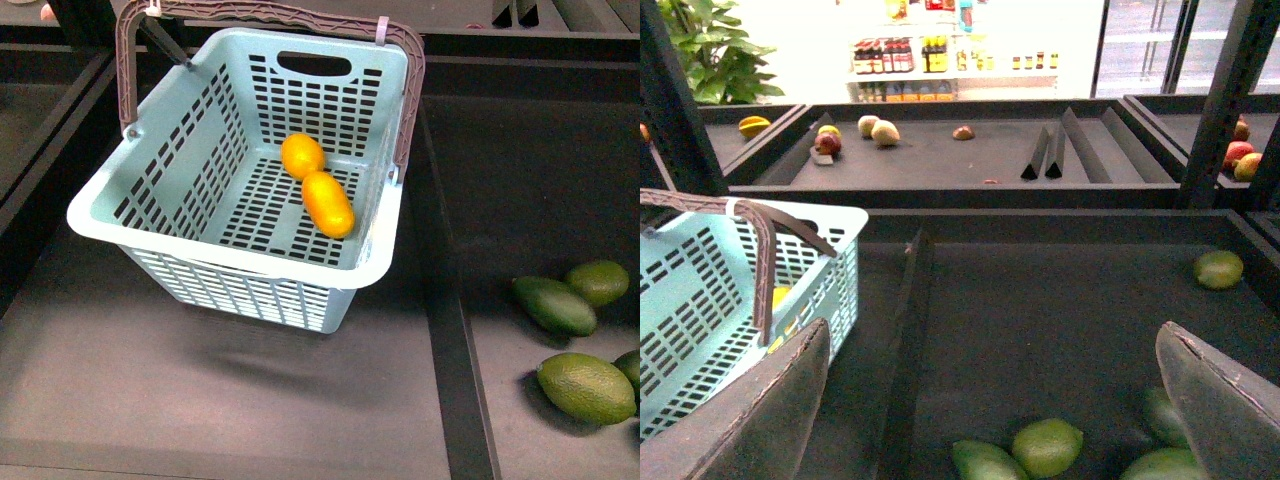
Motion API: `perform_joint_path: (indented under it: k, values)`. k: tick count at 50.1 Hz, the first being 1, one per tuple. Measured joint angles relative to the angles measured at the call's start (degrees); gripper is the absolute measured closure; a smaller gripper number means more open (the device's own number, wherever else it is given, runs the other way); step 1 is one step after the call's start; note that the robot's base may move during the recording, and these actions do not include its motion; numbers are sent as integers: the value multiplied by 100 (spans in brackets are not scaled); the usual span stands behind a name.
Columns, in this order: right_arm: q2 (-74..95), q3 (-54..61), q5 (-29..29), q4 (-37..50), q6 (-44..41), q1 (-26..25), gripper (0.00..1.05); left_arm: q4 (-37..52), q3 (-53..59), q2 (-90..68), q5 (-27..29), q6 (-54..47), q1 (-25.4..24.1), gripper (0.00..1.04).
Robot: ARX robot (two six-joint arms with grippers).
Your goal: Pick lemon and mango into basket
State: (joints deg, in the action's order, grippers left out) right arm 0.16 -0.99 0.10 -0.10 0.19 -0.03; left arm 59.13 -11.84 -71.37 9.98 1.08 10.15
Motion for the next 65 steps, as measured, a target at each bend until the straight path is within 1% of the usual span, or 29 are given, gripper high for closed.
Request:
perform_joint_path:
  k: [2, 6, 19, 22, 27, 36, 45, 65]
  values:
    - [0, 0, 2, 0, -2, 0, 9, 219, 192, 44, -92, -4, -83, 101]
    - [0, 0, 2, 0, 0, 0, 9, 125, 455, 262, -216, -15, -195, 101]
    - [0, 0, 0, 0, 0, 0, 9, -785, 866, 1602, -501, -26, -507, 101]
    - [0, 0, 0, 0, 0, 0, 9, -1021, 929, 1902, -892, -33, -743, 101]
    - [0, 0, 2, 0, 0, 0, 9, -1375, 994, 2363, -953, -42, -977, 101]
    - [0, 0, 2, 0, 0, 0, 9, -2063, 1093, 3139, -994, -44, -990, 101]
    - [0, 0, 0, 0, 0, 0, 9, -2999, 1095, 4179, -997, -44, -990, 101]
    - [0, 0, 0, 0, 0, 0, 9, -4113, 1095, 5340, -997, -44, -990, 101]
